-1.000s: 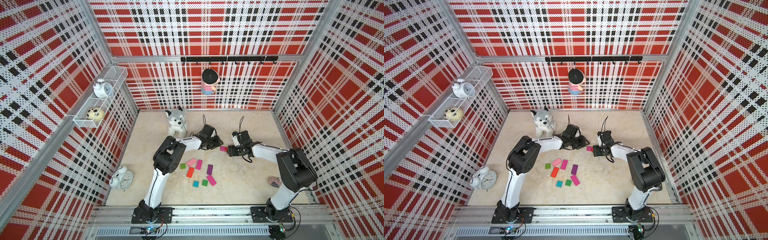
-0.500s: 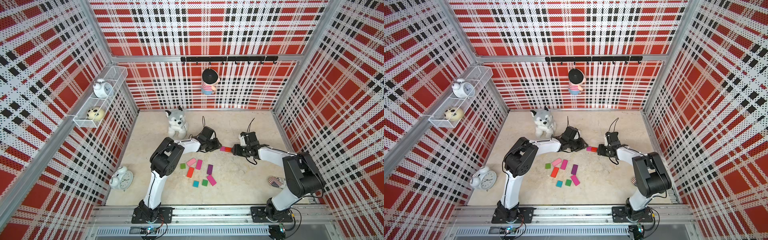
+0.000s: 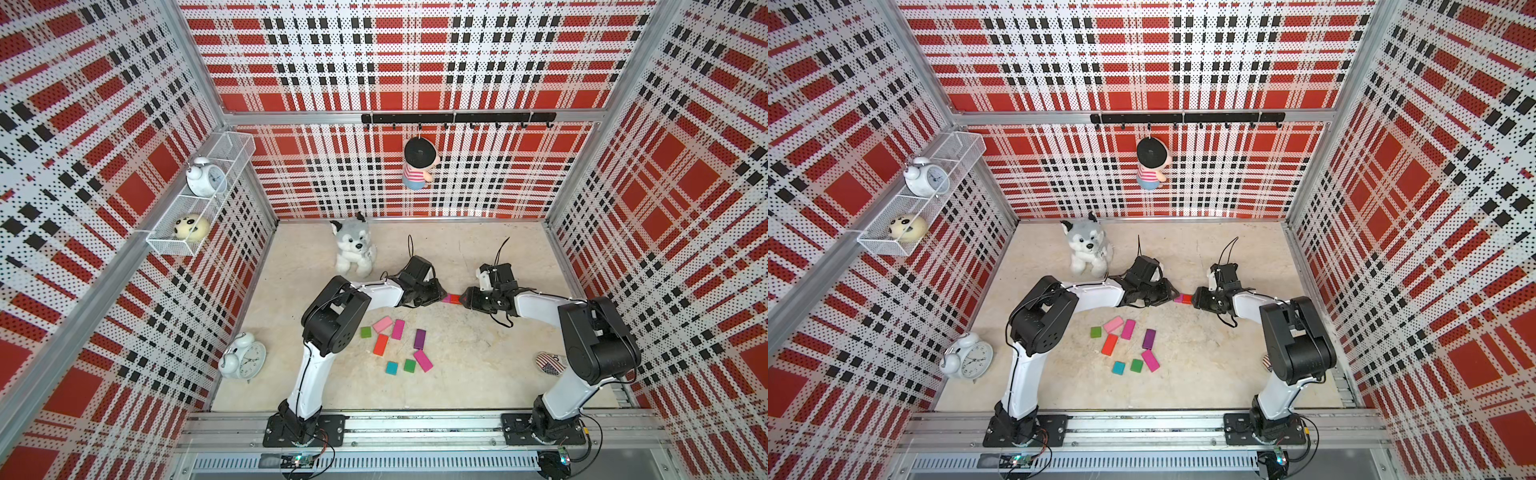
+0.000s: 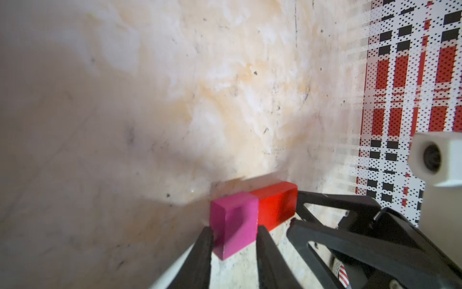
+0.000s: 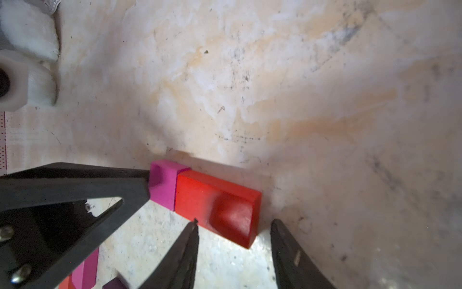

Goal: Assemble the number 7 with building blocks
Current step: Assemble the building block at the center of the board.

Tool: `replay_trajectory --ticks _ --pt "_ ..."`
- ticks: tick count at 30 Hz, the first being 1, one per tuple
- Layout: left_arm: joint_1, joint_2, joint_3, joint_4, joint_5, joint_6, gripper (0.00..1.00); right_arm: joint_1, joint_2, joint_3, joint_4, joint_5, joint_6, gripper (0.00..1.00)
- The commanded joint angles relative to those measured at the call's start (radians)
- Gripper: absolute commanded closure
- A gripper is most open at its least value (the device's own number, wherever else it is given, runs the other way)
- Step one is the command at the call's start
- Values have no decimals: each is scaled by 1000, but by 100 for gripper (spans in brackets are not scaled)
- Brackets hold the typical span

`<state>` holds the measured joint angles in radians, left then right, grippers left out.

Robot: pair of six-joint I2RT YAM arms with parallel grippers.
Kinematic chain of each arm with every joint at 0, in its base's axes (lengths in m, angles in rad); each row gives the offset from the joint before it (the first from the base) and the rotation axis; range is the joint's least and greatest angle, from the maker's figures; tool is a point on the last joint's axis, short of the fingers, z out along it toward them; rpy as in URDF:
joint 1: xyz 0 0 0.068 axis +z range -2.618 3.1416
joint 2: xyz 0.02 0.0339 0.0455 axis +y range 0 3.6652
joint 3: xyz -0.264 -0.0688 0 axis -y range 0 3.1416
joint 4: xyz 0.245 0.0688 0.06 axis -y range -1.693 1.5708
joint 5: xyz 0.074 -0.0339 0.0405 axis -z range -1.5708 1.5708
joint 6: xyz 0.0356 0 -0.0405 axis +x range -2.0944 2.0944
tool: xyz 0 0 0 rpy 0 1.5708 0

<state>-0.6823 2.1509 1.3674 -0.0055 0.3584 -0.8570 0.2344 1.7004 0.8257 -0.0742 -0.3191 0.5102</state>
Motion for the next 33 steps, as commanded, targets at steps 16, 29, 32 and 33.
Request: replay_trajectory --ticks 16,29,32,33 --pt "-17 12 36 33 20 -2 68 -10 71 70 -28 -15 -21 56" --pt "-23 58 94 29 45 -11 68 -9 106 120 -64 16 -16 59" --pt "-22 80 117 29 49 -14 68 -11 127 145 -72 24 -22 58" --pt "-22 88 126 29 51 -14 68 -13 133 154 -74 28 -24 58"
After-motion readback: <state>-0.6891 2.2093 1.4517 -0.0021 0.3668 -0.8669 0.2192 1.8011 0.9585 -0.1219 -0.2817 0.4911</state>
